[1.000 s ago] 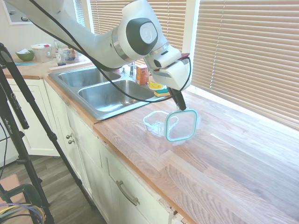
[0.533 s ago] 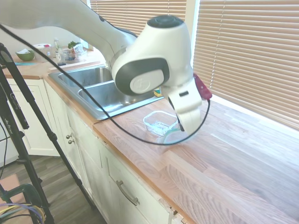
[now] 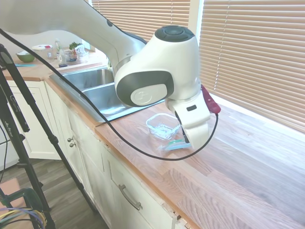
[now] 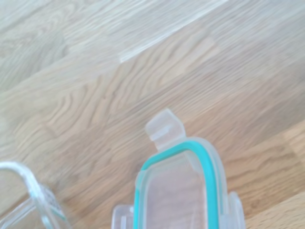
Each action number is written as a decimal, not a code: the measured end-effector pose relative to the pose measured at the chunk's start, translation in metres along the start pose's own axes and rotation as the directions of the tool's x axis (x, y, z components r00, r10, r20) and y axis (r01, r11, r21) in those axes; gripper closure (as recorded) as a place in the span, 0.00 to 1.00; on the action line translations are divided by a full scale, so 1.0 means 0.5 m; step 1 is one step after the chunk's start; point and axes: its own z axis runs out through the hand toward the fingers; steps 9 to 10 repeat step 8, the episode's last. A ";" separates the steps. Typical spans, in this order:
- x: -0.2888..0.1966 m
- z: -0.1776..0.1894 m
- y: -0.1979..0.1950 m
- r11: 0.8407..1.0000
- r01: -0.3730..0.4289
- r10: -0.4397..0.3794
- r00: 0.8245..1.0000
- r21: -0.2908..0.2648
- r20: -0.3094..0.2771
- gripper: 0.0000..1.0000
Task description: Uncover the lid of the food container
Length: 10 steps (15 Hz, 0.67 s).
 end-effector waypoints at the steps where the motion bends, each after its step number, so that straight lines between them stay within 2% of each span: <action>1: -0.001 0.001 0.000 1.000 0.004 -0.004 1.000 -0.002 -0.001 0.00; 10: 0.008 0.004 0.015 0.999 0.036 -0.037 0.999 -0.030 -0.034 0.00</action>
